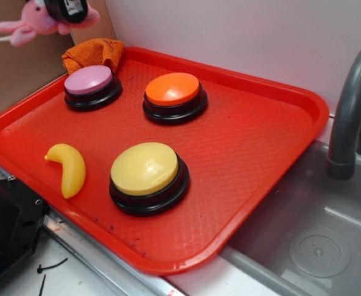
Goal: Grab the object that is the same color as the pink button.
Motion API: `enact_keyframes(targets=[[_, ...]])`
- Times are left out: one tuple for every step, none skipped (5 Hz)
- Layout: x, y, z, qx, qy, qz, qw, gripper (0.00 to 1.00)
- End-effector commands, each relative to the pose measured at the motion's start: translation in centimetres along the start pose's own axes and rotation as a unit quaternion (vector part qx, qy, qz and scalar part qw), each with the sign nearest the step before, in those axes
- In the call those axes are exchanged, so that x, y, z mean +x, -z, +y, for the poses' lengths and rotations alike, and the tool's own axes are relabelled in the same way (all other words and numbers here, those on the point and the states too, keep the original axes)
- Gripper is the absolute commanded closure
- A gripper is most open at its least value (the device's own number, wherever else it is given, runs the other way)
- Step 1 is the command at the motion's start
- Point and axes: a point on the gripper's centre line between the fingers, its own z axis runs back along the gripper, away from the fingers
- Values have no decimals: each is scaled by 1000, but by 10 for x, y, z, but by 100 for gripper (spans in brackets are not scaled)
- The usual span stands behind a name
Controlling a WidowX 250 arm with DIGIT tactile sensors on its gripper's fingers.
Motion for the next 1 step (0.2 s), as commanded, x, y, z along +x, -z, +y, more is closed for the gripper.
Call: enact_keyframes(targets=[[11,-1,9,41,-28,-7,999,100]])
